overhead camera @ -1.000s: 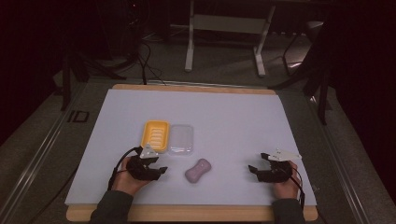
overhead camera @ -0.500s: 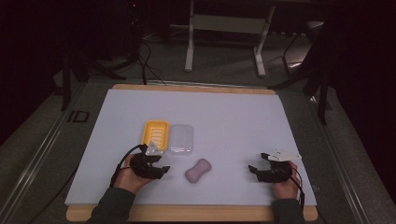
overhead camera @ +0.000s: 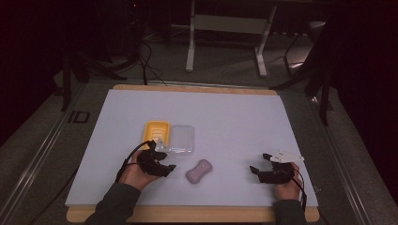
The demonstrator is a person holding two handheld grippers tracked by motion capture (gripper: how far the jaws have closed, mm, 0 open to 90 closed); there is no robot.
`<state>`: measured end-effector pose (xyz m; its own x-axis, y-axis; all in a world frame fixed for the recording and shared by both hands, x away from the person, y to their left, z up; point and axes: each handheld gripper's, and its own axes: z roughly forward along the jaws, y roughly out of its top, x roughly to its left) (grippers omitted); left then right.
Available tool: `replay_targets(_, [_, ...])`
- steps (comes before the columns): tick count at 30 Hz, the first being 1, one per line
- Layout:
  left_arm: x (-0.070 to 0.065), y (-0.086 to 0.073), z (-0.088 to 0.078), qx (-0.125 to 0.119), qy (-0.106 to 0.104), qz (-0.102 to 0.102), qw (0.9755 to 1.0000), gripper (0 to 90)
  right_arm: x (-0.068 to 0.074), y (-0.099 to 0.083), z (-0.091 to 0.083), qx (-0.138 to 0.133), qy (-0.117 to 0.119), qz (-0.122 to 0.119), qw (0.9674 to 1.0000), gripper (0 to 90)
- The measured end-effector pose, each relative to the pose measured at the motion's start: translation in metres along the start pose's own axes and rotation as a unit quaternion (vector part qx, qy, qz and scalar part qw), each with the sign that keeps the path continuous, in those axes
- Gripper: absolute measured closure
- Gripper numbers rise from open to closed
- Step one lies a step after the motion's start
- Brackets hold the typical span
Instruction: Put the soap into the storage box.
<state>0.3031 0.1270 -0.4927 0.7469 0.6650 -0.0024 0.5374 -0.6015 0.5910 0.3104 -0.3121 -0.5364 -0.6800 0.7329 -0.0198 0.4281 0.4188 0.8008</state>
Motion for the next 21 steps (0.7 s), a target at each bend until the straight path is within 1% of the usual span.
replay_targets(2, [0.001,0.002,-0.001,0.001,-0.004,-0.002,1.0,44.7,0.0,0.0,0.0,-0.001,0.0,0.0,1.0,20.3])
replay_targets(4, [0.001,0.005,-0.001,0.002,-0.004,-0.006,1.0,44.7,0.0,0.0,0.0,-0.001,0.0,0.001,1.0,20.2])
replay_targets(8, [0.001,0.007,-0.001,0.004,-0.005,-0.008,0.9999,44.7,0.0,0.0,0.0,-0.002,0.0,0.001,1.0,20.2])
replay_targets(12, [0.001,0.011,0.0,0.012,-0.005,-0.007,0.9999,44.7,0.0,0.0,0.0,-0.003,0.0,0.0,1.0,20.2])
replay_targets(15, [-0.001,0.018,0.002,0.022,-0.004,-0.004,0.9997,44.7,0.0,0.0,0.0,-0.004,0.0,0.0,1.0,20.1])
replay_targets(21, [-0.004,0.024,0.004,0.028,-0.005,0.001,0.9996,44.7,0.0,0.0,-0.001,-0.004,0.0,0.0,1.0,20.1])
